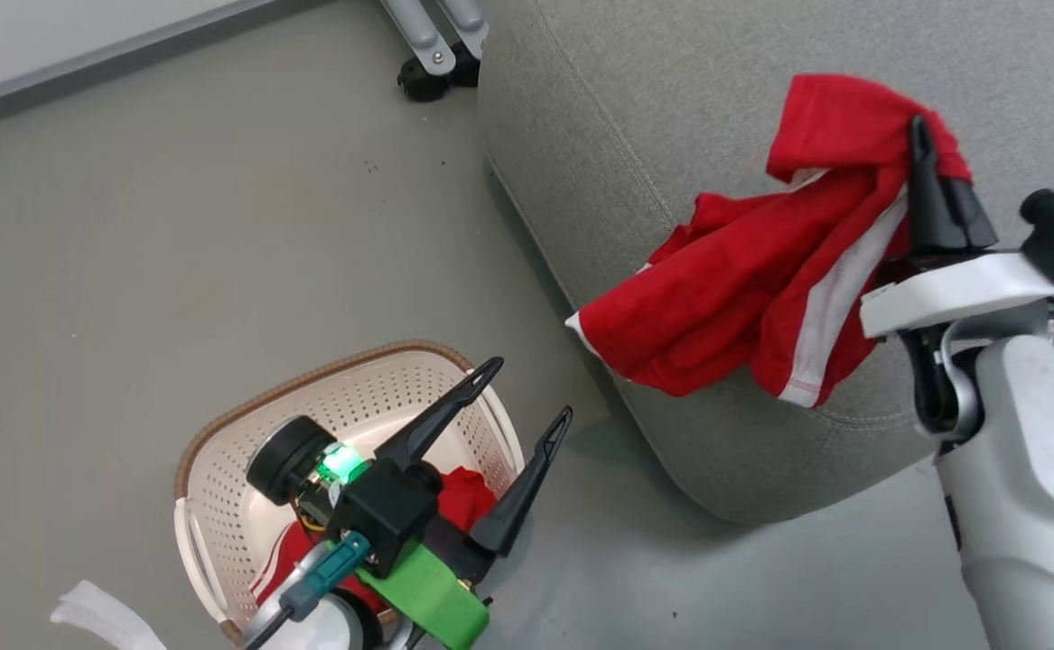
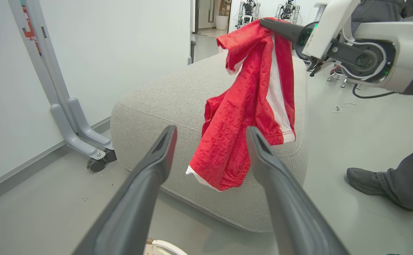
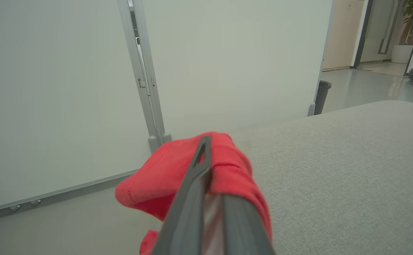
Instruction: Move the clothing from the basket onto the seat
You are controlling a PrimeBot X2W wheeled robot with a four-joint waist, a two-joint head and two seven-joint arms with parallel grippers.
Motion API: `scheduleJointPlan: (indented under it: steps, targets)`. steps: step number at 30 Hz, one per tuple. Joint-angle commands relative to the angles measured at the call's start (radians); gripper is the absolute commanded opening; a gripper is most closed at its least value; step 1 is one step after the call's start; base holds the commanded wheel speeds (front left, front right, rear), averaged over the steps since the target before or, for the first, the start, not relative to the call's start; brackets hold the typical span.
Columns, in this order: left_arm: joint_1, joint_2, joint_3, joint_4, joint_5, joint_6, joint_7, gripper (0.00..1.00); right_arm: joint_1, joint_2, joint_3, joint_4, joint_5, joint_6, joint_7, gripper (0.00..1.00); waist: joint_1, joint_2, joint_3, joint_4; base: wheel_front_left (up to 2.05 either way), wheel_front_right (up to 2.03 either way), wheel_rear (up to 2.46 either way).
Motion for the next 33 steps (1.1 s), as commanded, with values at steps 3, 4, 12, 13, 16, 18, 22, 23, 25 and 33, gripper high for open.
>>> scheduleJointPlan:
  steps: [3,4,12,13,16,18,22,23,25,33]
  targets:
    - [-0.052,0.018,0.007,-0.02,0.018,-0.009,0.008,1.0,-0.076,-0.03,-0.053,0.003,0.02,0.0,-0.003,0.0,0.0,0.0,0.094,0.014,0.0,0.0,0.0]
    - [-0.067,0.022,0.007,-0.028,0.023,-0.011,0.01,1.0,-0.104,-0.039,-0.073,0.001,0.025,0.0,-0.003,0.0,0.0,0.0,0.116,0.023,0.0,0.0,0.0]
    - [-0.154,0.053,0.024,-0.071,0.051,-0.018,0.018,1.0,-0.326,-0.149,-0.182,-0.004,0.045,0.0,0.039,0.0,0.0,0.0,0.258,0.083,0.0,0.0,0.0]
    - [-0.159,0.055,0.026,-0.074,0.052,-0.018,0.017,1.0,-0.35,-0.163,-0.192,0.001,0.045,0.0,0.043,0.0,0.0,0.0,0.272,0.089,0.0,0.0,0.0]
    - [-0.186,0.056,0.03,-0.09,0.061,-0.019,0.012,1.0,-0.43,-0.214,-0.219,0.015,0.055,0.0,0.065,0.0,0.0,0.0,0.329,0.113,0.0,0.0,0.0]
    - [-0.205,0.059,0.03,-0.098,0.07,-0.021,0.012,1.0,-0.476,-0.244,-0.228,0.034,0.064,0.0,0.071,0.0,0.0,0.0,0.369,0.126,0.0,0.0,0.0]
    - [-0.245,0.068,0.033,-0.112,0.084,-0.024,0.013,1.0,-0.539,-0.281,-0.236,0.103,0.067,0.0,0.069,0.0,0.0,0.0,0.446,0.144,0.0,0.0,0.0]
    - [-0.255,0.069,0.034,-0.113,0.088,-0.026,0.012,1.0,-0.545,-0.282,-0.233,0.127,0.067,0.0,0.064,0.0,0.0,0.0,0.462,0.148,0.0,0.0,0.0]
    - [-0.27,0.071,0.031,-0.112,0.092,-0.028,0.01,1.0,-0.544,-0.276,-0.227,0.17,0.068,0.0,0.052,0.0,0.0,0.0,0.485,0.153,0.0,0.0,0.0]
    - [-0.292,0.072,0.031,-0.084,0.083,-0.029,-0.009,1.0,-0.437,-0.206,-0.223,0.32,0.082,0.0,0.002,0.0,0.0,0.0,0.499,0.155,0.0,0.0,0.0]
